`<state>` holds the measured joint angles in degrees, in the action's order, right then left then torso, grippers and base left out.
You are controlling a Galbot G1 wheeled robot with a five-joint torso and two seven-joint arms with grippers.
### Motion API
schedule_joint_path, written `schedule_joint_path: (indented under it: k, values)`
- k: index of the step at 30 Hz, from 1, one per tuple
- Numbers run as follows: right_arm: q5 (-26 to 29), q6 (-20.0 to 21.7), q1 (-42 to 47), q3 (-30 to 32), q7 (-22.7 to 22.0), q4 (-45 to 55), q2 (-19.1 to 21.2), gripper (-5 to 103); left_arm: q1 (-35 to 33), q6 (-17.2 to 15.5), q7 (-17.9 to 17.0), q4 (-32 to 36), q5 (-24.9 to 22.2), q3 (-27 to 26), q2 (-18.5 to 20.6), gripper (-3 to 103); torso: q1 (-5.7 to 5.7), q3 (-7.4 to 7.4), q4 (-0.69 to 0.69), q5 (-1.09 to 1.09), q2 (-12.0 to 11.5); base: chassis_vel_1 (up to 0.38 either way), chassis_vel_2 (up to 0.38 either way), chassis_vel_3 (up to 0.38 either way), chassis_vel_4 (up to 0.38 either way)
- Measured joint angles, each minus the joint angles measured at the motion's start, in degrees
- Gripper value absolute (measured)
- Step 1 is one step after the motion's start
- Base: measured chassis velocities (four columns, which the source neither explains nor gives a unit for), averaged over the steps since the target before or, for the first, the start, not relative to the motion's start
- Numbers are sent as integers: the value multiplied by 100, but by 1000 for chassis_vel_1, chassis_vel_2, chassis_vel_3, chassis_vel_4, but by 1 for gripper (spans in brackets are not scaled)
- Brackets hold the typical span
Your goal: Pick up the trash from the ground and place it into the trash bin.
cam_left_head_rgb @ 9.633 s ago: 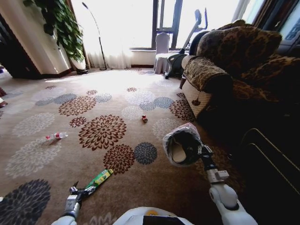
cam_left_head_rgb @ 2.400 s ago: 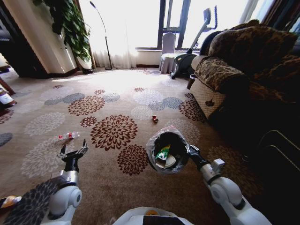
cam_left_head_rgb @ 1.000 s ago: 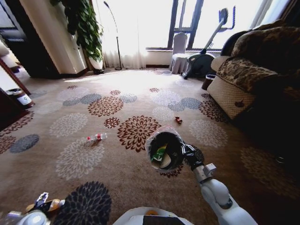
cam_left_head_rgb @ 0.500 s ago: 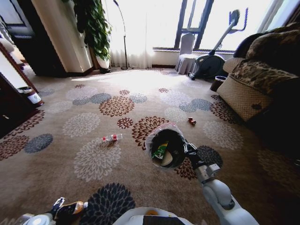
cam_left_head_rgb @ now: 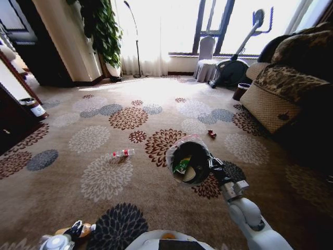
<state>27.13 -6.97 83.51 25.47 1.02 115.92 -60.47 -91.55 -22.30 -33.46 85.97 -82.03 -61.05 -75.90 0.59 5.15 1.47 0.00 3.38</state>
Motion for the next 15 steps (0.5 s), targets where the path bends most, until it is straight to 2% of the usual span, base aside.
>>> schedule_joint_path:
  k: [1, 5, 7, 10, 15]
  values:
    - [0, 0, 0, 0, 0, 0, 0, 0, 0, 0, 0, 0, 0, 0, 0, 74, 0, 0, 0, 0, 0, 0, 0, 0, 0]
    - [-1, -1, -2, -49, 2, -10, -18, 0, 26, 15, 64, 64, -22, -4, -9, 58, 0, 0, 1, 0, 0, 0, 0, 0, 0]
    - [-2, -1, -4, -55, 3, -10, -20, 0, 30, 20, 63, 78, -58, -12, -9, 58, 0, 0, 1, 0, 0, 0, 0, 0, 0]
    - [-11, -1, -12, -55, 2, -10, -30, 0, 39, 39, 59, 82, -157, -62, 9, 47, 0, 0, 0, 0, 0, 0, 0, 0, 0]
    - [-12, -12, -9, -52, 3, -16, -39, 0, -63, 80, 200, 283, -157, -114, -2, 36, 0, 0, 2, -2, -1, 0, 0, 0, 0]
